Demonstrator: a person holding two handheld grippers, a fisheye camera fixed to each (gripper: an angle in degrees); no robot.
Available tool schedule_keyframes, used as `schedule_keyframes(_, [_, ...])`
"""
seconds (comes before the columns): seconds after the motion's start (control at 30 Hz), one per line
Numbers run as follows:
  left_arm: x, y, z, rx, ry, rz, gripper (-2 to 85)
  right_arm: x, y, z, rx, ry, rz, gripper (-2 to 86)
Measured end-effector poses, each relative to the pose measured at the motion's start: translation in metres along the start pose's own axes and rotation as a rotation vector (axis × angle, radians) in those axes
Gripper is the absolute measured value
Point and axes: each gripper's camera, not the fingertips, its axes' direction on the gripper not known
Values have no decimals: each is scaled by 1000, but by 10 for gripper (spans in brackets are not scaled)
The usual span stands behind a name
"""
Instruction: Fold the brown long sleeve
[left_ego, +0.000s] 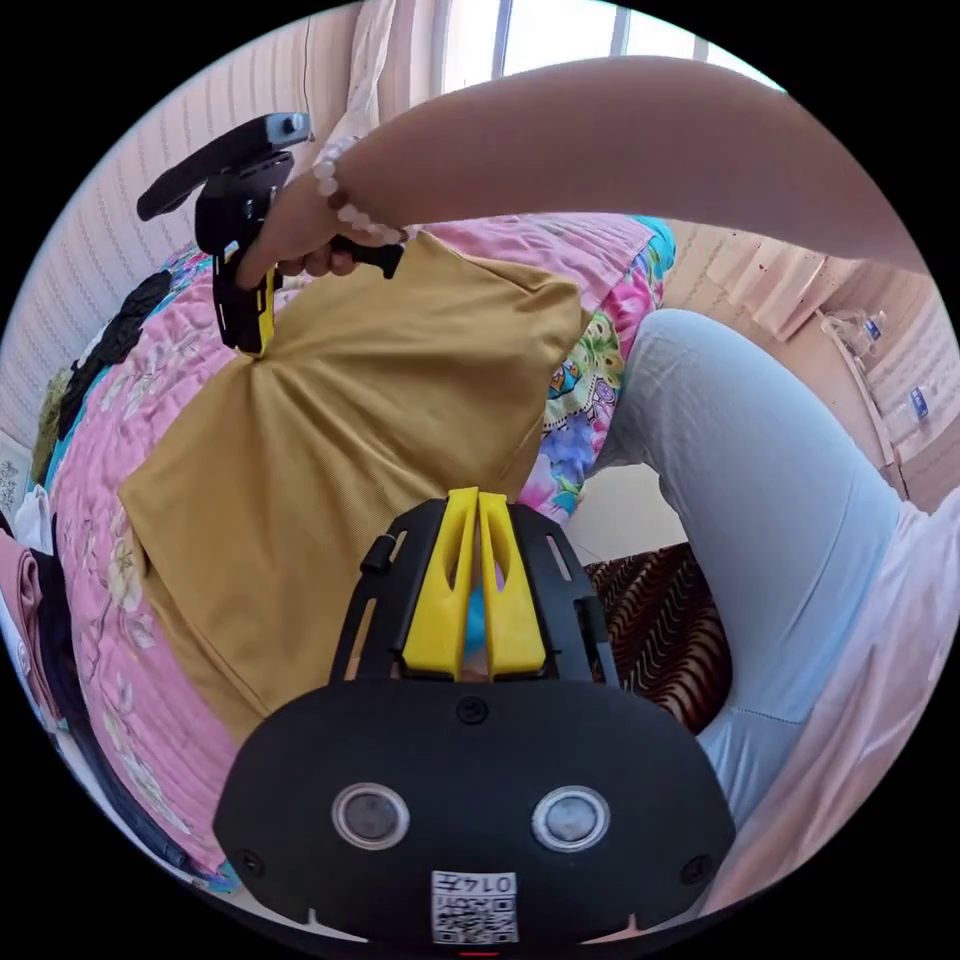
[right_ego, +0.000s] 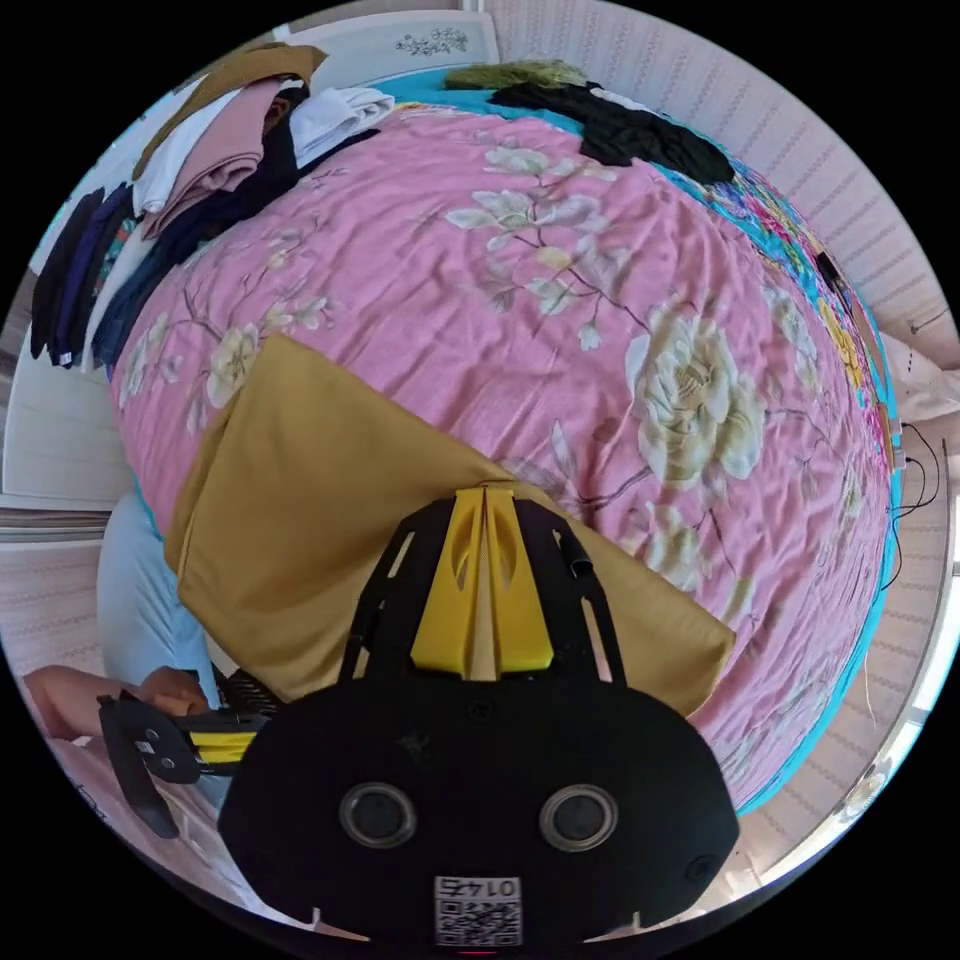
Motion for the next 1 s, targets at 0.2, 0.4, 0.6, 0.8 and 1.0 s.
schedule_keyframes(0.2, [-2,-2,11,-57,42,-29,-10,31,46,0,190,-99,141,-3])
schedule_keyframes(0.4, [-22,-6,-39,51,72,-73,-9,97,234,-52,508,-427,466,13])
schedule_keyframes(0.6, [-59,-63,-57,135,21,-85,17,138,386,-29,563,-458,833,94])
schedule_keyframes(0.8, [-93,-162,-39,122,112,-139,73,156,379,3,398,-473,811,79])
schedule_keyframes(1.0, [-114,-242,3,50,16,-226,82,165,386,12,427,-562,765,27])
